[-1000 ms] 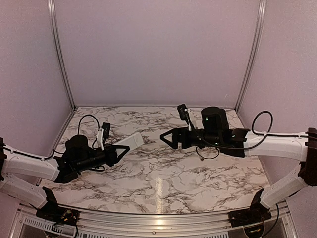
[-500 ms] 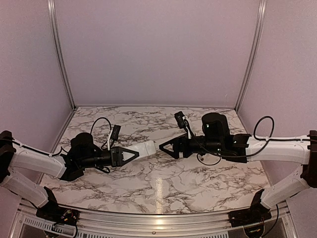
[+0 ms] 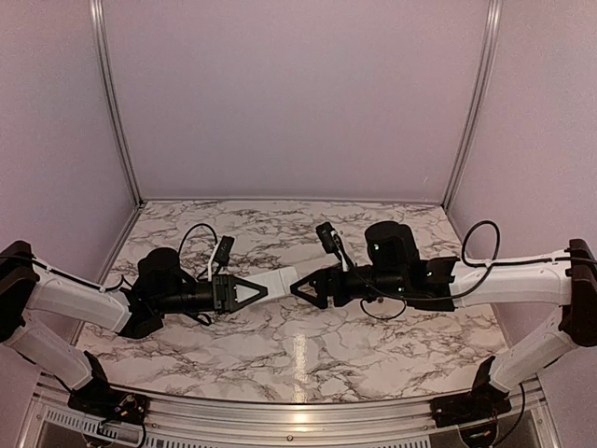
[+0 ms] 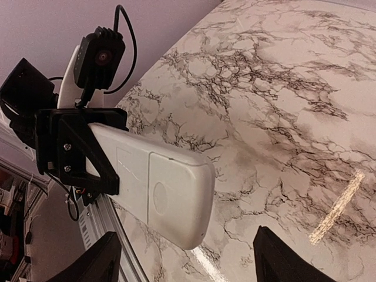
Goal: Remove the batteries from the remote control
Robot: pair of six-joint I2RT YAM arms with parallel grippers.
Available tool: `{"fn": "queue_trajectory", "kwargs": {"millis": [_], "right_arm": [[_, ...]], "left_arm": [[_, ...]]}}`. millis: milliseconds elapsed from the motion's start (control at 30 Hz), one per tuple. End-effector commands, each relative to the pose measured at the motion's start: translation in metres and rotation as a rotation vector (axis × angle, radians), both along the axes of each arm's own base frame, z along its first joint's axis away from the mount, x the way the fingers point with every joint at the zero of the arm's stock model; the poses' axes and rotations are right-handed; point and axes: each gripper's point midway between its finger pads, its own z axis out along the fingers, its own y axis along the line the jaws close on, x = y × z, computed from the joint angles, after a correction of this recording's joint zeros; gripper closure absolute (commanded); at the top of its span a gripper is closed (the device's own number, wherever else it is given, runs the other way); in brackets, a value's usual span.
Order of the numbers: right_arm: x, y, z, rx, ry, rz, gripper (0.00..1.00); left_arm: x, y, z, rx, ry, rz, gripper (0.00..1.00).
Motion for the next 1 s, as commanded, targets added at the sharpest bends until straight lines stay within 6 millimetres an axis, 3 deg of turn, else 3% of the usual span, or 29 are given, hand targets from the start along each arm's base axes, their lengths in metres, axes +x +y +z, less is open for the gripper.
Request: {"fn": "queue_trajectory", "kwargs": {"millis": [0, 667, 967], "right_arm": [[0.008, 0.01, 0.019, 0.047, -0.009, -0.034, 0.24], [0.022, 0.027, 0.012, 0.042, 0.011, -0.05, 0.33], [0.024, 0.036, 0.005, 0.035, 0.029, -0.034, 0.45]], "left_arm": [[0.003, -0.004, 0.012, -0.026, 0.008, -0.003, 1.0], [0.002, -0.008, 0.004, -0.03, 0.062, -0.025, 1.0], [0.003, -0.009, 0.002, -0.023, 0.065, -0.021, 1.0]]}}
